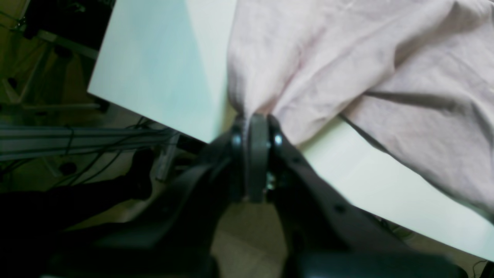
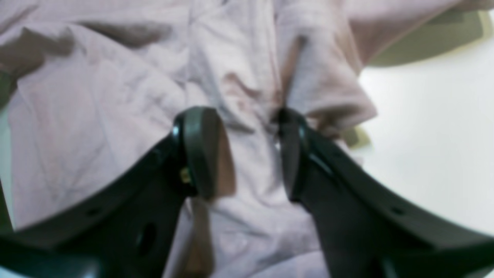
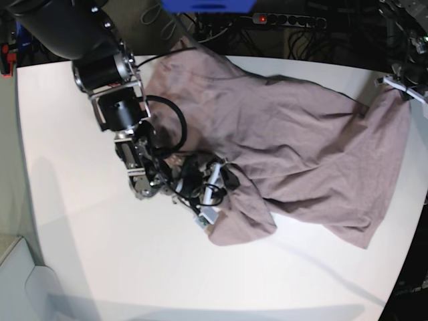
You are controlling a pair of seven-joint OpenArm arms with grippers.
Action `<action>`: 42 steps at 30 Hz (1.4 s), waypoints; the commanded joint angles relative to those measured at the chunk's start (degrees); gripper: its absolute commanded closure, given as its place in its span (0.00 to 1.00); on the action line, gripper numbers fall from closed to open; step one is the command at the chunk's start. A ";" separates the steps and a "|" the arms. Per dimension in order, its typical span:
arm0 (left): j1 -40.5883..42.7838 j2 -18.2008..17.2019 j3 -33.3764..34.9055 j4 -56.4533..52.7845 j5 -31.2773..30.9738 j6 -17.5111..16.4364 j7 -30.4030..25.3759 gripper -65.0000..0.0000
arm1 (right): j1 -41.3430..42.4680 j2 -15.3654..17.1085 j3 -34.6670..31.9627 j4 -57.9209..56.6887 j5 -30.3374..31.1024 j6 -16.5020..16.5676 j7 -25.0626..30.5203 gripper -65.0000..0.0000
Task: Layout the t-shirt on the table in an organized manner, then fold the t-shirt properly
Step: 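Grasp the sleeve with the right gripper and pull it away from the left gripper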
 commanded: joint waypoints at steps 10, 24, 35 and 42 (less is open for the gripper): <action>-0.20 -0.62 -0.18 0.83 -0.41 0.20 -0.88 1.00 | 4.64 2.20 1.15 1.21 1.46 0.38 1.17 1.00; -0.11 1.75 0.00 1.19 -0.50 0.20 -0.88 1.00 | 8.95 13.10 22.34 1.29 1.46 0.38 0.73 1.00; -1.87 4.21 0.26 1.10 -0.50 0.20 -0.97 1.00 | 5.70 15.39 22.51 1.12 1.29 0.38 0.55 1.00; -1.16 5.79 0.26 1.19 -0.50 0.11 -0.79 0.99 | 4.20 16.53 22.60 1.12 1.29 0.38 0.55 1.00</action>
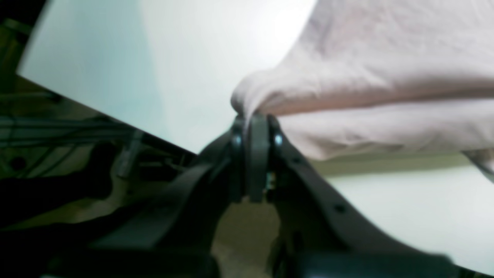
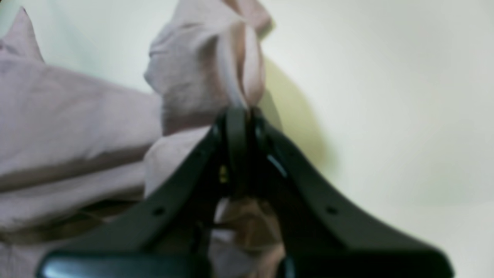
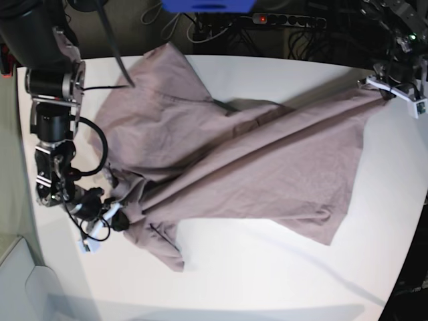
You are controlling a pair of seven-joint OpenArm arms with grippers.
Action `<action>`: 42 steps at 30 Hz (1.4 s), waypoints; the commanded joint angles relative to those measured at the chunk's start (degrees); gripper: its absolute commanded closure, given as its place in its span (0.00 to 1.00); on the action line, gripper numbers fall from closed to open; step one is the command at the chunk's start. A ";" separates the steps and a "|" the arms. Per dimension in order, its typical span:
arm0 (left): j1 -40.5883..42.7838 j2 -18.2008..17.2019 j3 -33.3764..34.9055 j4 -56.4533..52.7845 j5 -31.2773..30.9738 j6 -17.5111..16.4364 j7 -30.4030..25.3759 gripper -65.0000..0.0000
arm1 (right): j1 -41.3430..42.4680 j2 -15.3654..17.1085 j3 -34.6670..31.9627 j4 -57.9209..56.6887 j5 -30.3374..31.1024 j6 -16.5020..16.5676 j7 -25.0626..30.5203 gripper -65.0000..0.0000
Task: Layout the t-shirt on the table in an organized manner, then fold the t-shirt properly
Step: 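Grasp the sleeve with the right gripper and pull it away from the left gripper, then release the shirt with the left gripper and reach it to the shirt's body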
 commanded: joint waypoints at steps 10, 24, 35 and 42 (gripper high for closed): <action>1.16 -0.76 -0.60 1.38 0.00 -11.91 -0.26 0.49 | 0.85 1.85 1.12 0.99 0.96 0.36 -4.73 0.67; -6.93 -8.06 -7.80 2.61 -22.59 -11.12 -0.18 0.30 | -4.51 6.77 14.04 2.92 0.96 0.36 -8.68 0.54; -30.22 -5.42 22.17 -22.44 -3.25 -11.03 -3.96 0.92 | -22.88 3.96 14.13 34.04 0.78 0.36 -12.11 0.57; -34.88 -6.92 25.60 -44.33 7.48 -11.03 -18.37 0.98 | -29.21 0.71 14.31 43.54 0.78 0.36 -15.36 0.57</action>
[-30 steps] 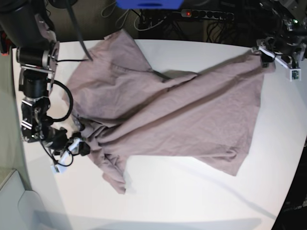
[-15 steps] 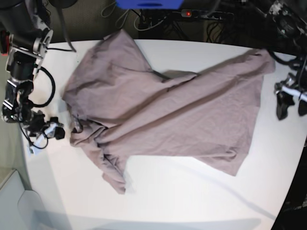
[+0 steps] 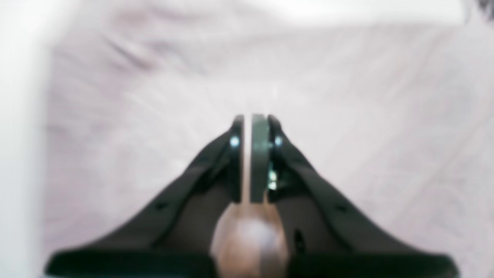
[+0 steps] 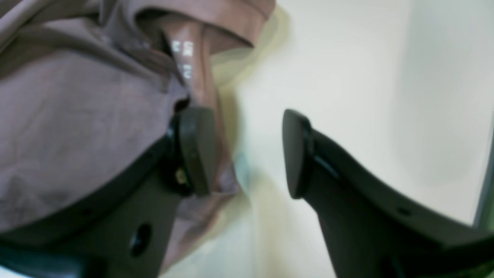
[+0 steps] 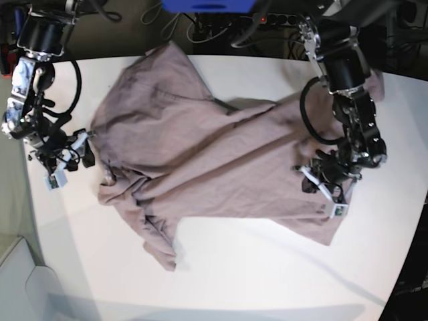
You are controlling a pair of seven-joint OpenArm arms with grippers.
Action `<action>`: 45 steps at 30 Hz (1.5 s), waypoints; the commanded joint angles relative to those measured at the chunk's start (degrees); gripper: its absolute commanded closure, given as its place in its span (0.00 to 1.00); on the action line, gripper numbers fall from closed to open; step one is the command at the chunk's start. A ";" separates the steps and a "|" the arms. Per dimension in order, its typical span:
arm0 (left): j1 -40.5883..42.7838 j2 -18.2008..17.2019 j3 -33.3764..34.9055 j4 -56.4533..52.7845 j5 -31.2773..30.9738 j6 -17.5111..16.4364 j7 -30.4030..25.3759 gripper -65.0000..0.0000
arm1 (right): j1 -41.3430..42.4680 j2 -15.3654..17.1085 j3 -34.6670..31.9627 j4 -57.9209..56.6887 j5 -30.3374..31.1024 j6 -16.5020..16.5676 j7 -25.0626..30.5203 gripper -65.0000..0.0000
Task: Layout the t-shirt on the table in an organized manner, then fold the t-shirt properly
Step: 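Release the shirt with the left gripper and reach it to the shirt's body, then grasp the shirt with both grippers and pull it apart to straighten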
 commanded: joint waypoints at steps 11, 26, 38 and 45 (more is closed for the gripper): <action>-3.09 -14.38 -0.72 -17.24 -0.65 -0.54 -12.07 1.00 | -1.07 -6.24 3.64 6.52 1.22 0.21 -0.51 0.57; 13.88 -21.41 -19.35 0.43 -15.42 -0.80 -7.24 1.00 | 0.42 -5.27 3.29 6.61 1.22 0.21 -0.69 0.57; 11.86 -1.28 -17.33 29.88 -15.42 -0.01 11.40 1.00 | -1.42 -4.39 3.29 7.66 1.22 0.21 -0.69 0.57; 10.89 4.61 -9.24 20.21 -0.30 -0.01 2.08 1.00 | -6.08 -4.57 3.29 15.66 1.22 0.21 -0.69 0.57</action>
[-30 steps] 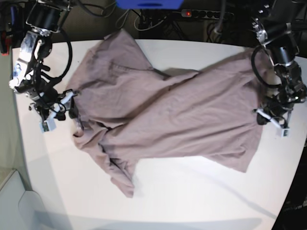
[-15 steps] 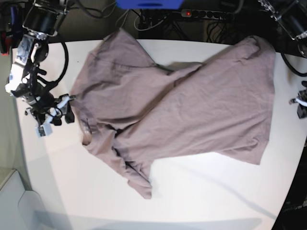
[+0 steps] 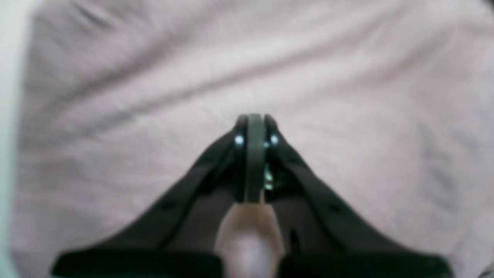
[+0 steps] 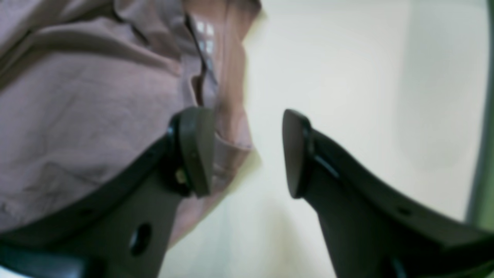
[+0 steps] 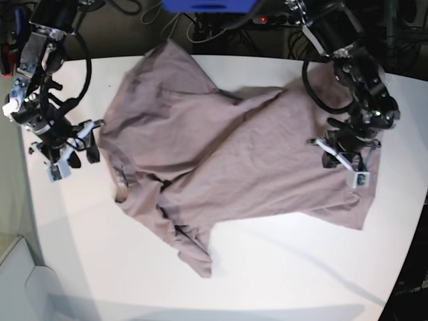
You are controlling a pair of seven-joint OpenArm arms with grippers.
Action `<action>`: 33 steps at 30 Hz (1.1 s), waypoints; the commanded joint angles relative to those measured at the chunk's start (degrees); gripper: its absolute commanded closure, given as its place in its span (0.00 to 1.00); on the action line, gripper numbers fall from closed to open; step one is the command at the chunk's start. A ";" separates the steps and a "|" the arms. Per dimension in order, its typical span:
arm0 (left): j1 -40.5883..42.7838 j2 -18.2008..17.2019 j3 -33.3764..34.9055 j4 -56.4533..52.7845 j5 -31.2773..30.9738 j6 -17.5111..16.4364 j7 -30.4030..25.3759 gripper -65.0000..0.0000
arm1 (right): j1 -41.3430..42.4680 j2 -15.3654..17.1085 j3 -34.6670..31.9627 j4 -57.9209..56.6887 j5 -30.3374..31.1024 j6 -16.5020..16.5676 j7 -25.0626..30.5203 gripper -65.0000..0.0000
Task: Layout the t-shirt on the table in an organized manner, then fold the t-shirt properly
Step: 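Grasp the shirt with both grippers and pull it apart to straighten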
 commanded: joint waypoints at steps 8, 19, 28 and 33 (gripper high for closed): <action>-0.96 -6.83 -1.54 -9.03 -0.78 -0.12 -5.02 1.00 | -2.03 0.35 -7.82 1.15 1.09 0.17 1.43 0.57; -1.04 -11.58 -3.82 -10.08 -0.78 -0.65 -5.81 1.00 | -2.38 0.00 -13.88 -13.71 0.03 0.17 1.96 0.57; -3.94 -12.81 -3.73 -12.72 -0.78 -0.65 -6.78 1.00 | -2.91 0.79 -12.48 -17.49 -19.75 0.17 5.48 0.66; -4.56 -14.31 -3.38 -17.29 -0.78 -0.65 -9.42 1.00 | -3.35 0.88 -6.15 -20.39 -24.23 0.17 10.14 0.80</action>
